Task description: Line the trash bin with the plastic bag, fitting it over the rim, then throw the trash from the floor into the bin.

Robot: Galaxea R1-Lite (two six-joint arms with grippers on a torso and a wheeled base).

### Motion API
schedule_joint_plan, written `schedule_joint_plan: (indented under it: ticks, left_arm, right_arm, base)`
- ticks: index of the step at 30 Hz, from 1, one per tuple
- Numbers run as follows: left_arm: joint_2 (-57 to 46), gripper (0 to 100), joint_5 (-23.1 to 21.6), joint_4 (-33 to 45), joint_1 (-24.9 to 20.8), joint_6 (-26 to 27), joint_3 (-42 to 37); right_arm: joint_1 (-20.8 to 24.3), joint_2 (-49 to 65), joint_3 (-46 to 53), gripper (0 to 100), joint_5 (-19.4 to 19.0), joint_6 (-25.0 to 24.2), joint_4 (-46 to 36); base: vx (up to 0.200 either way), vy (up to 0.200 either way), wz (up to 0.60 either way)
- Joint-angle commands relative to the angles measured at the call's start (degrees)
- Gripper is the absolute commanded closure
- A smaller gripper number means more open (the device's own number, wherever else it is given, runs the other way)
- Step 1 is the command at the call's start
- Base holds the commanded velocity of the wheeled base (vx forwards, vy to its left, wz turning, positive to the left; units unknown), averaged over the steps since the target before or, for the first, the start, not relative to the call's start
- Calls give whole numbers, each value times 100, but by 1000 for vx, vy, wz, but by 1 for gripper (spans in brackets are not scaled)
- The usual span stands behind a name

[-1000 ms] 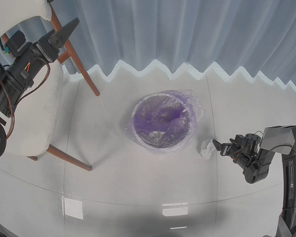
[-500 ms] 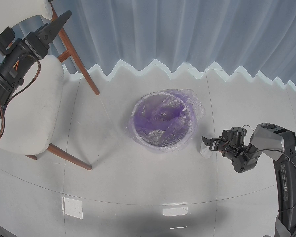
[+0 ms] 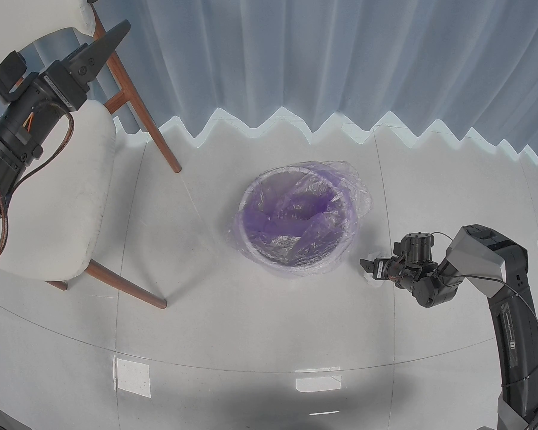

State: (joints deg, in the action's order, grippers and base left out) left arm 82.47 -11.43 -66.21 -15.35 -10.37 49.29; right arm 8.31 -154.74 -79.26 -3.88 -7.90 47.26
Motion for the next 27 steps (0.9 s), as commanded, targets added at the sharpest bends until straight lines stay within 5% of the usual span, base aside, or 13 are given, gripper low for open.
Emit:
schedule_joint_plan:
  ticks: [1, 7, 8, 20, 27]
  left_arm:
    - [6, 0, 1, -6, -30, 9, -33]
    - [6, 0, 10, -6, -91, 9, -42]
    - [15, 0, 10, -6, -91, 9, -42]
    - [6, 0, 27, 20, -82, 44, -42]
    - [32, 0, 54, 46, -170, 35, -42]
  right_arm:
    - [4, -118, -221, 0, 36, 25, -165]
    - [4, -364, -529, 0, 71, 96, -209]
    - [4, -400, -555, 100, 89, 96, -218]
    - [-32, -259, -458, 100, 89, -54, -130]
    - [-163, 919, 1009, 100, 98, -616, 1013]
  base:
    - [0, 0, 0]
    - [0, 0, 0]
    - [0, 0, 0]
    - [0, 0, 0]
    - [0, 0, 0]
